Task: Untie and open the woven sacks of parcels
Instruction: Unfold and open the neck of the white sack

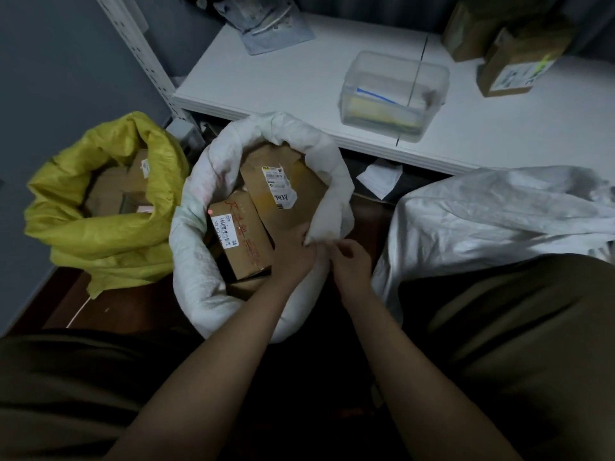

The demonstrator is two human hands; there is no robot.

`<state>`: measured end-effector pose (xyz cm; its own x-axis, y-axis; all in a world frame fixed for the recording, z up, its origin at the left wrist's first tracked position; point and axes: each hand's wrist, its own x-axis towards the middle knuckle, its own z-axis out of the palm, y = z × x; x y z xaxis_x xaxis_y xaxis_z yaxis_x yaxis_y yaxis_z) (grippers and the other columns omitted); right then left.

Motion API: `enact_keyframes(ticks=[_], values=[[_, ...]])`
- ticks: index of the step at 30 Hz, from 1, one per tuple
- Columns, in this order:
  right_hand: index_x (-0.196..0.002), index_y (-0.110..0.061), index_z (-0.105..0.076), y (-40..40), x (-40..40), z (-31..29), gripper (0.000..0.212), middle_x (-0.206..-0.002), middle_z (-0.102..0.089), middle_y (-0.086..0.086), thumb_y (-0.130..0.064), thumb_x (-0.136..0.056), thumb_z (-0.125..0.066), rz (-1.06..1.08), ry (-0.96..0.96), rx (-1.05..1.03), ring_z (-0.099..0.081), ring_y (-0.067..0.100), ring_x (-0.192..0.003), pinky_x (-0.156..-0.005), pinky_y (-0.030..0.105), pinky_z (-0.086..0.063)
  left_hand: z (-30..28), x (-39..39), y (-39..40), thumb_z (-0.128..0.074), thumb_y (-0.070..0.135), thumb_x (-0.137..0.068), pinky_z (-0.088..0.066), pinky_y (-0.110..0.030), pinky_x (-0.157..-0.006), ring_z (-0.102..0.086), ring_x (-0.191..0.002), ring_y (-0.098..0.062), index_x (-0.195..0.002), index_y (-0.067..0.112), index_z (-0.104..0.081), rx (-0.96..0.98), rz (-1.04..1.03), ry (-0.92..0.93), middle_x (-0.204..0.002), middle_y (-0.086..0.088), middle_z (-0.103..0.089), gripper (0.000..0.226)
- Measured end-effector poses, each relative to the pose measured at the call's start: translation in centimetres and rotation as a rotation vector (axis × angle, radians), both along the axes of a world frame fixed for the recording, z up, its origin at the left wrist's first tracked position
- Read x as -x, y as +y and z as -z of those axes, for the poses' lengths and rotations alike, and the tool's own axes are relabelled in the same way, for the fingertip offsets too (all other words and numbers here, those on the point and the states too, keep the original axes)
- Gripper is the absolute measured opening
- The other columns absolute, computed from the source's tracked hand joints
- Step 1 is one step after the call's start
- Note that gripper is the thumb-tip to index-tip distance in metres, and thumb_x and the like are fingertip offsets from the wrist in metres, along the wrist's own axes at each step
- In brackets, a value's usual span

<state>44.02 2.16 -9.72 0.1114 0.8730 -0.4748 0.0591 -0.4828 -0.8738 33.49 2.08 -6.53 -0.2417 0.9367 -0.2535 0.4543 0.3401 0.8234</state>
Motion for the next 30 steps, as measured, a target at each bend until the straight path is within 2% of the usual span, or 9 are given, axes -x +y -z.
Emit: enact_keyframes(ticks=[2,5,9,11,14,17,24,28,30], values=[[-0.105,-0.013,-0.070,-1.3,0.0,-0.9,0.024,-0.105,-0.070,0.003,-0.029,-0.095,-0.055,-0.073,0.078,0.027,-0.063,0.017,-0.102,-0.090,0.032,-0.050,-0.2,-0.2,0.1,-0.053,0.005,-0.090,-0.044,-0.009,-0.072,-0.061,-0.090,-0.011,-0.119,0.012,-0.062,0.045,0.054,-0.138,-0.100,0.000,-0.066,0.031],[-0.137,-0.020,-0.051,-3.0,0.2,-1.3,0.043,-0.124,-0.053,-0.011,-0.037,-0.097,-0.050,-0.142,0.194,0.080,-0.050,0.007,-0.118,-0.101,0.025,-0.040,-1.0,-0.2,0.1,-0.043,0.007,-0.096,-0.049,-0.020,-0.078,-0.061,-0.093,-0.015,-0.134,0.008,-0.050,0.233,-0.005,-0.544,-0.118,-0.013,-0.062,0.038],[-0.134,-0.014,-0.054,-3.1,1.5,-0.1,0.039,-0.120,-0.062,-0.002,-0.018,-0.095,-0.054,-0.171,-0.054,-0.048,-0.057,0.015,-0.113,-0.097,0.031,-0.046,-0.9,1.5,-1.2,-0.048,0.026,-0.095,-0.037,-0.031,-0.108,-0.052,-0.124,-0.019,-0.137,0.013,-0.048,0.351,-0.056,-0.877,-0.136,-0.009,-0.054,0.045],[-0.122,-0.009,-0.062,-2.5,2.1,0.1,0.032,-0.111,-0.068,0.008,-0.009,-0.090,-0.055,-0.061,-0.027,-0.009,-0.062,0.022,-0.108,-0.094,0.033,-0.050,-1.2,2.1,-2.1,-0.056,0.029,-0.086,-0.031,-0.034,-0.113,-0.048,-0.128,-0.014,-0.141,0.021,-0.043,0.328,0.019,-0.696,-0.140,-0.001,-0.051,0.058],[-0.127,-0.008,-0.057,-1.1,2.1,0.4,0.039,-0.120,-0.063,0.012,-0.003,-0.088,-0.061,0.142,0.358,0.168,-0.060,0.025,-0.111,-0.095,0.037,-0.050,-1.9,2.4,-3.1,-0.051,0.041,-0.092,-0.028,-0.031,-0.113,-0.039,-0.135,-0.015,-0.147,0.020,-0.032,0.263,0.083,-0.185,-0.149,0.001,-0.039,0.062],[-0.125,0.000,-0.051,-0.4,2.7,0.3,0.037,-0.116,-0.061,0.017,-0.001,-0.089,-0.060,0.198,0.604,0.266,-0.062,0.029,-0.101,-0.084,0.037,-0.054,-1.3,2.6,-4.4,-0.058,0.044,-0.088,-0.029,-0.030,-0.107,-0.040,-0.133,-0.024,-0.145,0.012,-0.033,0.301,0.125,0.070,-0.145,-0.007,-0.042,0.070],[-0.115,-0.011,-0.063,-1.4,3.1,-0.1,0.035,-0.110,-0.067,0.005,-0.032,-0.088,-0.066,-0.072,0.119,0.164,-0.062,0.022,-0.104,-0.090,0.035,-0.051,1.9,3.2,-4.5,-0.044,0.016,-0.098,-0.046,-0.033,-0.089,-0.063,-0.104,-0.026,-0.128,0.014,-0.056,0.106,0.156,0.539,-0.116,-0.011,-0.065,0.032],[-0.126,-0.012,-0.054,-2.0,4.6,-0.3,0.042,-0.114,-0.063,0.008,-0.028,-0.088,-0.065,0.005,0.175,0.236,-0.062,0.025,-0.103,-0.089,0.038,-0.052,2.5,2.7,-5.7,-0.074,0.004,-0.069,-0.049,-0.030,-0.058,-0.066,-0.062,-0.028,-0.107,0.001,-0.066,-0.088,0.383,0.724,-0.071,-0.014,-0.068,0.039],[-0.132,-0.011,-0.051,-1.6,4.7,0.2,0.045,-0.120,-0.061,0.012,-0.017,-0.089,-0.061,0.040,0.176,0.282,-0.061,0.028,-0.104,-0.087,0.038,-0.053,2.6,3.3,-6.4,-0.064,0.021,-0.080,-0.050,-0.031,-0.064,-0.067,-0.070,-0.030,-0.114,0.001,-0.064,-0.099,0.380,0.711,-0.082,-0.015,-0.070,0.041]])
